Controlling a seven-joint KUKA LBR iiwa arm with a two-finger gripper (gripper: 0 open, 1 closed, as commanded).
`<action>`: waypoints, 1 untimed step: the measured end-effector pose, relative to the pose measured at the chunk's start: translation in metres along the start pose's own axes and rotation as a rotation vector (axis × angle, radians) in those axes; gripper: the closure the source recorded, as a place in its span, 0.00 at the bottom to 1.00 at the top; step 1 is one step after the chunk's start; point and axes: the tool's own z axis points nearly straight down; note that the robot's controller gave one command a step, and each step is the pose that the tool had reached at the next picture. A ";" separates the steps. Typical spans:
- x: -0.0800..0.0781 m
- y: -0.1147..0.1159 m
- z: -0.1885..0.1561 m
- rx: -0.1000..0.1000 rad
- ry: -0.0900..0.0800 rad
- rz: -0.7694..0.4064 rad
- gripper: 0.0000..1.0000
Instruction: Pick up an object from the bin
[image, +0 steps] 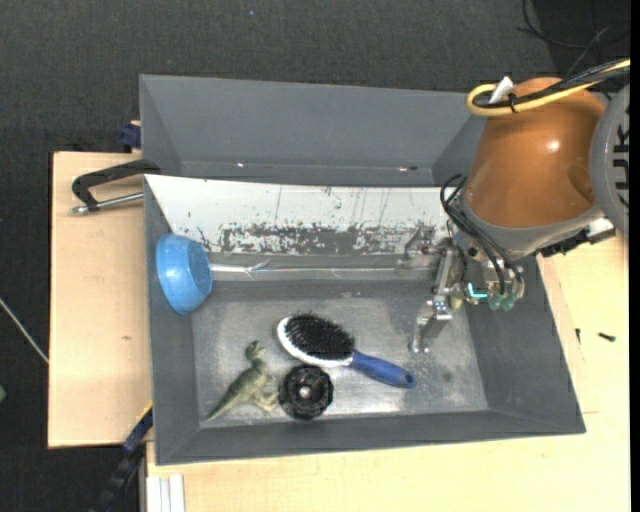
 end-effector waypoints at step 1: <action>0.034 0.070 0.123 -0.001 -0.007 0.011 0.00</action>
Offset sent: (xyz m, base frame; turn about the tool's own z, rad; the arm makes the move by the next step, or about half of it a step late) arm -0.0345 0.0668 -0.1203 0.0140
